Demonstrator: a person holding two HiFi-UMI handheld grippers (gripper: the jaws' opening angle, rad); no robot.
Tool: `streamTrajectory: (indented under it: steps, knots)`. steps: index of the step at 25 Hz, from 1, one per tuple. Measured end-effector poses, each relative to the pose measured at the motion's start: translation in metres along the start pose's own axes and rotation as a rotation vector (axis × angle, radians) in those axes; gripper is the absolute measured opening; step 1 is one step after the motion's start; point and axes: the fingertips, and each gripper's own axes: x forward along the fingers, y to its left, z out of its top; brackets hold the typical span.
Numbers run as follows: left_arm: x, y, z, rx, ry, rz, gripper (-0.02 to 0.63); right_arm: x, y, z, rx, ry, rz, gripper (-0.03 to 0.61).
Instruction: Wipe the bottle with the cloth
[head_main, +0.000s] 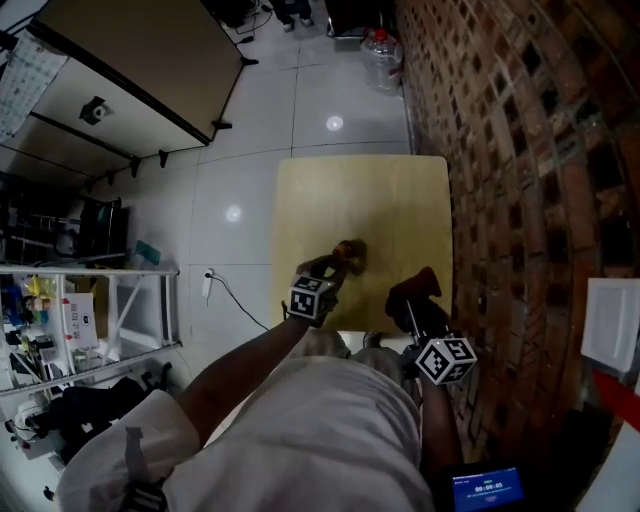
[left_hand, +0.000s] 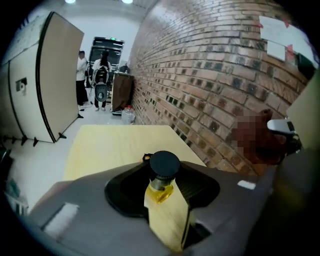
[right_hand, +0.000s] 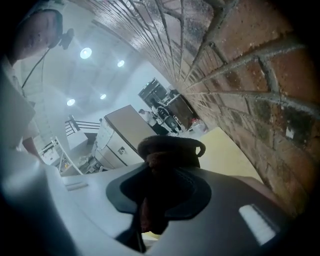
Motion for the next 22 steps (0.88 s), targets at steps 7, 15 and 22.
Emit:
streamTrajectory:
  steps: [7,15,22]
  knots:
    - [-0.009,-0.016,-0.021,0.174,0.039,-0.072,0.183,0.046,0.006,-0.040,0.036,0.078,0.044,0.084]
    - [-0.004,-0.042,-0.022,0.274,0.126,-0.165,0.186,0.119,0.002,-0.104,0.094,0.223,0.071,0.084]
    - [0.002,-0.048,-0.026,0.289,0.189,-0.186,0.186,0.143,-0.024,-0.126,0.062,0.241,0.054,0.083]
